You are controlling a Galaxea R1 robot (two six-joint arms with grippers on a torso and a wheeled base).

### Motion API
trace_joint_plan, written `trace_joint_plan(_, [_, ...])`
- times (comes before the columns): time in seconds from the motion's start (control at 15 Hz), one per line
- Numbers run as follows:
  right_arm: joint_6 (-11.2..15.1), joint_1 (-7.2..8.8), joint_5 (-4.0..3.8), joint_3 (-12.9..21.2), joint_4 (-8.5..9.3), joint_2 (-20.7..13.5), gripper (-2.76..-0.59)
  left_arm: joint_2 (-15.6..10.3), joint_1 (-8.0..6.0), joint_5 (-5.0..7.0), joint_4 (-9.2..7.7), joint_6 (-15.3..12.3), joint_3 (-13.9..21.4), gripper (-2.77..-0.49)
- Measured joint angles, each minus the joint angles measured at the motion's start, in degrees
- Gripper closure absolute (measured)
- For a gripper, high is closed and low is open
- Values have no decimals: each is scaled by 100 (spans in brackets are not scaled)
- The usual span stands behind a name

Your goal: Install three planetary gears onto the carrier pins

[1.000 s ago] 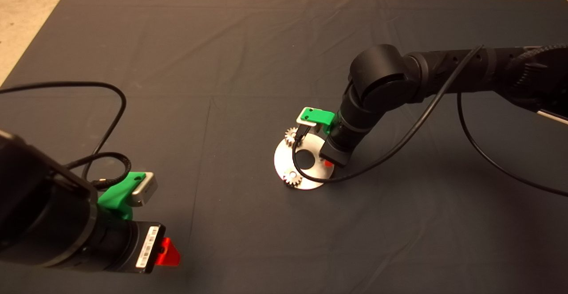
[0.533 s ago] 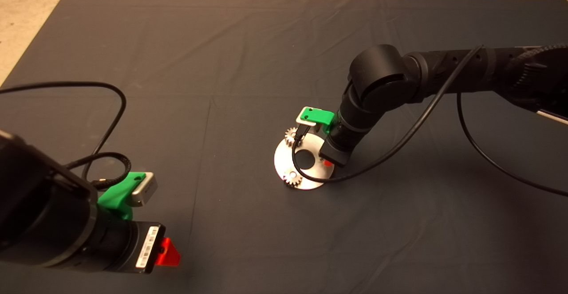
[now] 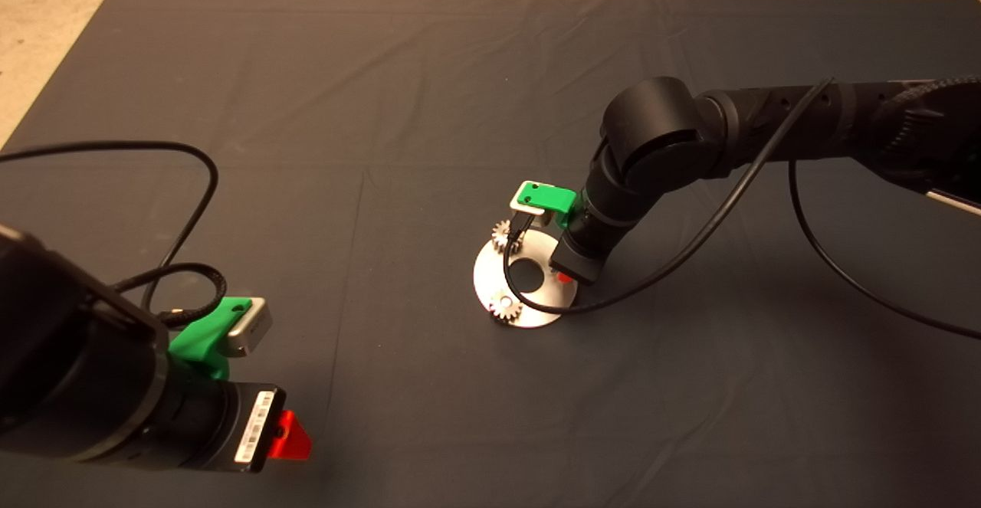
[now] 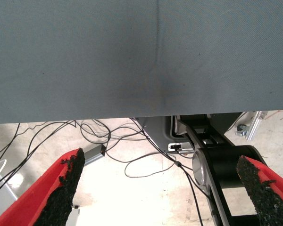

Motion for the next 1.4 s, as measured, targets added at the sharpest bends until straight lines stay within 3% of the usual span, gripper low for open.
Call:
trace_joint_plan(0.47, [-100,-84,1,0,-16,-37,-106,0,0,1,0,0,0,-230])
trace_joint_plan(0.8, [-105,-84,50,0,-18,-99,-106,0,0,0,0,0,0,-230])
trace_joint_plan(1.4, [-122,-84,50,2,-22,-112,-107,0,0,0,0,1,0,-230])
